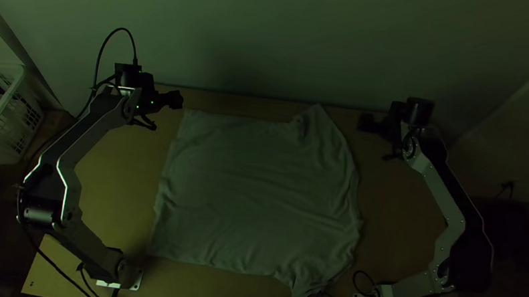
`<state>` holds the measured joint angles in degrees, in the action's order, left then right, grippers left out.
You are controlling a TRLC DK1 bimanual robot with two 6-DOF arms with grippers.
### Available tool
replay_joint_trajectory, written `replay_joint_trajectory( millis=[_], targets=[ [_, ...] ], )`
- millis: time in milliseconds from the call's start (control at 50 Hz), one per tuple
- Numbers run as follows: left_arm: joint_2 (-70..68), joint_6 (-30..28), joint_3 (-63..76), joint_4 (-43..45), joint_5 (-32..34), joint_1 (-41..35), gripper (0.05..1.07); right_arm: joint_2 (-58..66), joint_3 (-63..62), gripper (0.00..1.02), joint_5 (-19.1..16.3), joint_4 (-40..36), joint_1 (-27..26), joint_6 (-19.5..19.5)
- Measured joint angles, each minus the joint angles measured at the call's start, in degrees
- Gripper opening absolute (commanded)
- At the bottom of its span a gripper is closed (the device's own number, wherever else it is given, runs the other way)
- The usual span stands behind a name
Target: Fold the t-shirt
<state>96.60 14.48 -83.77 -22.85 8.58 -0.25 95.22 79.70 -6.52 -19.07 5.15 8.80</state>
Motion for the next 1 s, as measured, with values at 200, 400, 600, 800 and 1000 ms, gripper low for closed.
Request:
replay_joint_trajectory(
  millis=[200, 400, 600, 800, 1000],
  targets=[
    [8.9, 0.1, -6.5, -1.5, -0.9, 0.6, 1.03, 7.2, 8.0, 0.98, 0.0, -6.3, 0.0, 1.5],
    [14.4, -0.1, -9.8, -1.7, -1.8, 0.6, 1.01, 15.7, 17.0, 0.96, -1.8, -13.8, 0.0, 2.1],
    [18.8, -0.1, -14.1, -2.2, -1.9, 0.5, 0.95, 22.1, 21.8, 0.86, -2.5, -20.5, 0.0, 3.3],
    [20.9, -0.1, -16.5, -2.4, -1.9, 0.5, 0.96, 25.6, 22.0, 0.86, -2.5, -22.2, 0.2, 3.4],
    [21.7, -0.1, -16.5, -2.4, -1.9, 0.5, 0.96, 27.8, 22.0, 0.64, -2.6, -23.0, 2.0, 3.4]
  ],
)
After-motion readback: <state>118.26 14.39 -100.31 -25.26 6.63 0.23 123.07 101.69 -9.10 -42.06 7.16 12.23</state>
